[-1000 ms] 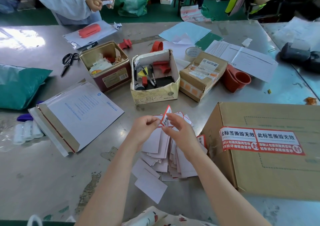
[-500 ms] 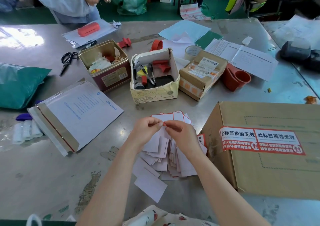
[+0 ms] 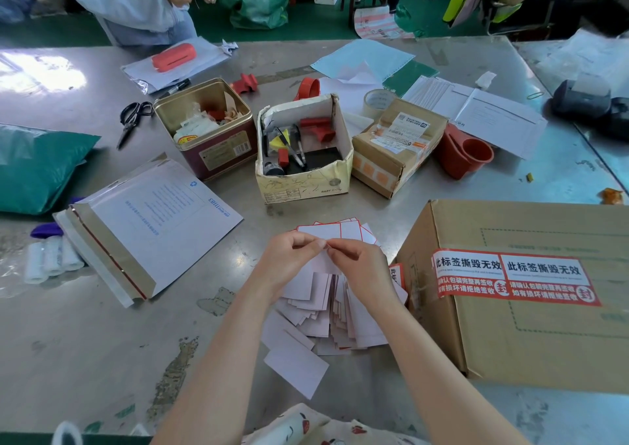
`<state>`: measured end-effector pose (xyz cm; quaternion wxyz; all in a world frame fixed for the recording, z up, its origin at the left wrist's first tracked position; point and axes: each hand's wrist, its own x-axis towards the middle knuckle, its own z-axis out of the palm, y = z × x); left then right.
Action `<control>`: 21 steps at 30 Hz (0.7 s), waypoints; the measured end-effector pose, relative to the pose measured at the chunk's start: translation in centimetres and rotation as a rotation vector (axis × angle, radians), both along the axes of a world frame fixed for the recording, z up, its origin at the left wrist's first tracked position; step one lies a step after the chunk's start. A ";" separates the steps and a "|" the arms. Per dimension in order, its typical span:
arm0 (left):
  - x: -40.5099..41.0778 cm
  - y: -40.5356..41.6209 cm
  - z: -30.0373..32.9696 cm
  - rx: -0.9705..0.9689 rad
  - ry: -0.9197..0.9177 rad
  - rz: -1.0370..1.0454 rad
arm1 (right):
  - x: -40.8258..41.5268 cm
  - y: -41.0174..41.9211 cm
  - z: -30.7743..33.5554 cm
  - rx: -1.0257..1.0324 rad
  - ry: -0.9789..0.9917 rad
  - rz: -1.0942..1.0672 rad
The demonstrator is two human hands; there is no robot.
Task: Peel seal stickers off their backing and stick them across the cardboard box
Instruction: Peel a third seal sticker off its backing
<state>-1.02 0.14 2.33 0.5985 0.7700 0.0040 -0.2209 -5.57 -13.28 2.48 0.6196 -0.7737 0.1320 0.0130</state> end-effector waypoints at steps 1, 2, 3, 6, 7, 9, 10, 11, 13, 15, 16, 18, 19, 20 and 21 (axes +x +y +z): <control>0.0 0.0 0.0 -0.004 0.000 -0.008 | 0.0 0.0 0.0 0.005 0.001 0.002; 0.0 0.0 0.0 -0.004 0.000 -0.014 | -0.1 0.0 0.0 0.012 0.005 0.002; 0.0 0.0 0.1 -0.003 0.001 -0.018 | -0.1 0.0 0.0 0.014 0.007 0.002; -0.1 0.0 0.0 -0.004 0.006 -0.013 | -0.1 0.0 -0.1 0.010 0.009 0.003; -0.1 0.0 0.0 -0.004 0.007 -0.010 | -0.1 0.0 -0.1 0.012 0.005 0.006; 0.0 0.0 0.0 -0.002 0.007 -0.013 | -0.1 0.0 -0.1 0.019 0.002 0.008; 0.0 0.0 0.0 0.000 0.007 -0.015 | -0.1 0.0 -0.1 0.024 0.004 0.007; 0.0 0.0 -0.1 0.001 0.007 -0.017 | -0.1 -0.1 -0.1 0.027 0.007 0.006; 0.0 0.0 -0.1 -0.002 0.005 -0.018 | -0.1 -0.1 -0.2 0.024 0.012 0.004; 0.0 0.1 -0.2 -0.005 0.000 -0.021 | -0.1 0.0 -0.2 0.026 0.017 -0.004; 0.0 0.1 -0.3 -0.004 -0.004 -0.021 | -0.1 0.0 -0.2 0.031 0.019 -0.008; 0.0 0.1 -0.4 -0.002 -0.010 -0.017 | 0.0 0.0 -0.2 0.033 0.021 -0.009; -0.1 0.0 -0.4 -0.001 -0.013 -0.014 | 0.0 0.0 -0.2 0.031 0.022 -0.009; -0.1 0.0 -0.4 0.001 -0.016 -0.011 | 0.0 0.0 -0.2 0.028 0.024 -0.009; -0.1 0.0 -0.5 0.000 -0.020 -0.010 | 0.0 -0.1 -0.1 0.025 0.025 -0.008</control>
